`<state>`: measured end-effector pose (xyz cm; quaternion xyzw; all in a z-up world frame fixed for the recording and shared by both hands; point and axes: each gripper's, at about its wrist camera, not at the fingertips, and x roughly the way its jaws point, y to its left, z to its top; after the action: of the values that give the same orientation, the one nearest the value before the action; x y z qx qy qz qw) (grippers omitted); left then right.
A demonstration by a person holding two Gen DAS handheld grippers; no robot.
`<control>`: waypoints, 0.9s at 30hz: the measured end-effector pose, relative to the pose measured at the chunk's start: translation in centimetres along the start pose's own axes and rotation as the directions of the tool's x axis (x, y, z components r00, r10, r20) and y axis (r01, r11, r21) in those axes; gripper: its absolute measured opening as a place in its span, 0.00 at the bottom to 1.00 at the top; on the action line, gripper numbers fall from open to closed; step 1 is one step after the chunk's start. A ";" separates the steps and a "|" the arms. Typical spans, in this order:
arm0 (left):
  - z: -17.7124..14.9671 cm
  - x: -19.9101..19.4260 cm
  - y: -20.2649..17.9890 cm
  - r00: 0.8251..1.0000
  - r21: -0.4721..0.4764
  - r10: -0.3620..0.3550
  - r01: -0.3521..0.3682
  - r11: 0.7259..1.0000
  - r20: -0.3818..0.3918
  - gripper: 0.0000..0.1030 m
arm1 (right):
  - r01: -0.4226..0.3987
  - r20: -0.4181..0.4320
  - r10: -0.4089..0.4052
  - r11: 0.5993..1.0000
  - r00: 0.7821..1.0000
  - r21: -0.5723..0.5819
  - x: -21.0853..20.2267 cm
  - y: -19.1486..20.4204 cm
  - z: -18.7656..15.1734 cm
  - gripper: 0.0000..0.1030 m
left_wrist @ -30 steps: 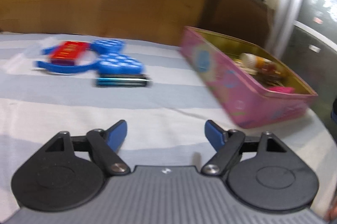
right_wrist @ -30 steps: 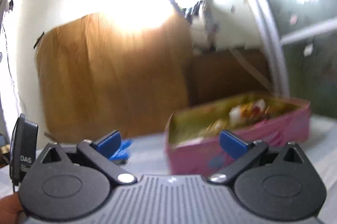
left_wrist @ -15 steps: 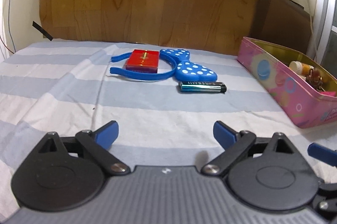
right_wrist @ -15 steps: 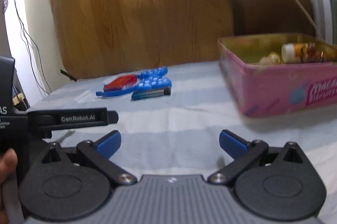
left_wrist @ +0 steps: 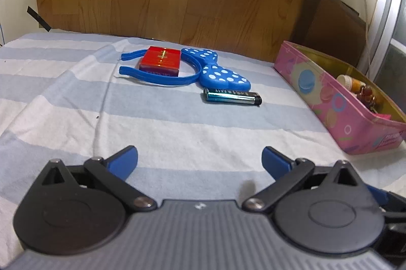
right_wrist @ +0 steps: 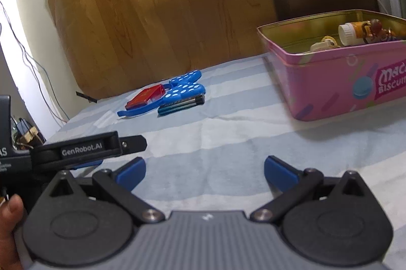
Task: Organize rigid objects
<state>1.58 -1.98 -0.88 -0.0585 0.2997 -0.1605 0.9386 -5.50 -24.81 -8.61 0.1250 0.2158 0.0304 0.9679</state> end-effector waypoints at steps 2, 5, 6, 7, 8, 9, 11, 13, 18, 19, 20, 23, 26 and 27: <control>0.0 0.0 0.3 1.000 -0.017 -0.015 0.015 1.000 0.006 1.00 | -0.009 -0.010 0.008 1.000 1.000 -0.015 0.3 0.0 0.1 1.00; 0.2 0.0 0.5 1.000 -0.010 -0.029 0.029 1.000 -0.004 1.00 | -0.020 -0.011 0.020 1.000 1.000 -0.007 0.3 -0.2 0.1 1.00; 0.2 0.1 0.5 0.999 0.002 -0.032 0.032 0.999 -0.010 1.00 | -0.026 -0.009 0.026 1.000 1.000 0.000 0.3 -0.4 0.1 1.00; 0.3 0.1 0.4 0.999 0.014 -0.033 0.033 0.999 -0.015 1.00 | -0.031 -0.008 0.031 1.000 0.999 0.007 0.3 -0.5 0.2 1.00; 0.3 0.1 0.3 0.999 0.020 -0.032 0.032 0.999 -0.018 1.00 | -0.031 -0.007 0.031 0.999 1.000 0.012 0.2 -0.5 0.2 1.00; 0.3 0.1 0.4 0.999 0.021 -0.031 0.031 0.999 -0.018 1.00 | -0.027 -0.009 0.027 1.000 1.000 0.008 0.2 -0.4 0.2 1.00; 0.3 0.2 0.2 0.999 0.032 -0.024 0.025 0.999 -0.022 1.00 | -0.010 -0.016 0.010 1.000 1.000 -0.015 0.3 0.1 0.2 1.00; 0.3 0.3 0.1 1.000 0.046 -0.015 0.017 0.999 -0.027 1.00 | -0.009 -0.018 0.009 1.000 1.000 -0.021 0.3 0.1 0.1 1.00; 0.1 0.2 0.2 1.000 0.050 -0.017 0.018 0.999 -0.025 1.00 | -0.022 -0.012 0.022 1.000 1.000 -0.008 0.2 -0.2 0.1 1.00; 0.2 0.2 0.3 0.999 0.042 -0.025 0.026 0.999 -0.022 1.00 | -0.015 -0.014 0.015 1.000 1.000 -0.015 0.3 0.0 0.1 1.00; 0.2 0.2 0.5 0.999 0.035 -0.030 0.030 0.999 -0.019 1.00 | -0.010 -0.015 0.009 1.000 1.000 -0.021 0.3 0.1 0.1 1.00; 0.2 0.1 0.4 0.999 0.031 -0.031 0.031 0.999 -0.015 1.00 | -0.014 -0.013 0.013 1.000 1.000 -0.015 0.3 0.0 0.1 1.00; 0.1 0.1 0.2 1.000 0.038 -0.024 0.025 0.999 -0.016 1.00 | -0.014 -0.013 0.014 1.000 1.000 -0.016 0.2 0.0 0.1 1.00; 0.1 0.1 0.1 1.000 0.041 -0.023 0.024 0.999 -0.017 1.00 | -0.015 -0.013 0.015 1.000 1.000 -0.019 0.3 -0.1 0.1 1.00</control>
<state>1.74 -1.93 -0.87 -0.0414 0.3034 -0.1782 0.9351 -5.21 -24.91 -8.62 0.1173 0.2210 0.0404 0.9673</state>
